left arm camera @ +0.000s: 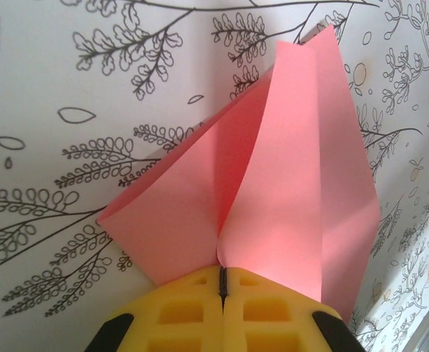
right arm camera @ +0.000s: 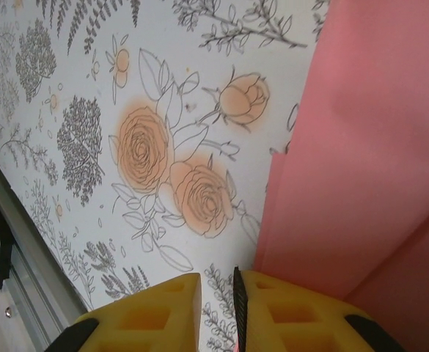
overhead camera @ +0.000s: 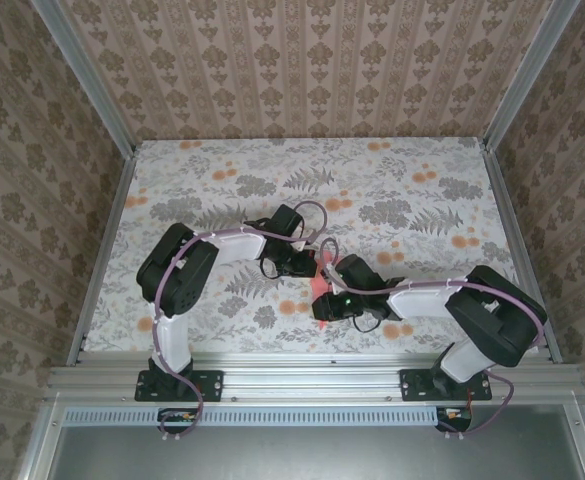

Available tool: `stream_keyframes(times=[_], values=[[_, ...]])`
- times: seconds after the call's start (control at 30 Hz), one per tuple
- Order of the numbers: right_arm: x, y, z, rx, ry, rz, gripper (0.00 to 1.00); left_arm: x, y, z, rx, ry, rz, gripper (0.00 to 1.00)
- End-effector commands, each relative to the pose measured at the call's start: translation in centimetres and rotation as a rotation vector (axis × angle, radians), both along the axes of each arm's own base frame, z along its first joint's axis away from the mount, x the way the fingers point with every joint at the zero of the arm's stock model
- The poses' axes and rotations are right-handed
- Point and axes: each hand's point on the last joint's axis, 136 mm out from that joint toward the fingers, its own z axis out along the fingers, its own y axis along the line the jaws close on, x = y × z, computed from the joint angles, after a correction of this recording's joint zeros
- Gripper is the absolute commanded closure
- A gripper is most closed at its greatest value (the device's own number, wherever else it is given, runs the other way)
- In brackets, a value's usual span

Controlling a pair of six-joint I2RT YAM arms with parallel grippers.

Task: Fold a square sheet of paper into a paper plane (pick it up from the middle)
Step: Fourth fold the wing at the center of the table.

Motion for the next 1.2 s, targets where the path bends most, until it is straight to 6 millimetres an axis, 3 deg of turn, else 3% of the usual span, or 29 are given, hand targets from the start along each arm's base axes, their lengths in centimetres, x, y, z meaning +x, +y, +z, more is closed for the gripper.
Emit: stream_keyframes(times=[0.0, 0.37, 0.97, 1.17], values=[[-2.8, -1.0, -1.2, -0.043, 0.092, 0.024, 0.78, -0.9, 3.6, -5.0, 0.183, 0.054, 0.027, 1.0], [-4.5, -0.4, -1.8, -0.044, 0.116, 0.048, 0.78, -1.0, 3.7, -5.4, 0.187, 0.061, 0.025, 1.0], [-7.9, -1.3, -2.7, -0.126, 0.152, 0.121, 0.78, -1.1, 4.0, -6.0, 0.194, 0.073, 0.023, 1.0], [-8.0, -0.8, -2.0, -0.103, 0.141, 0.12, 0.77, -1.2, 3.9, -6.0, 0.191, 0.079, 0.021, 1.0]])
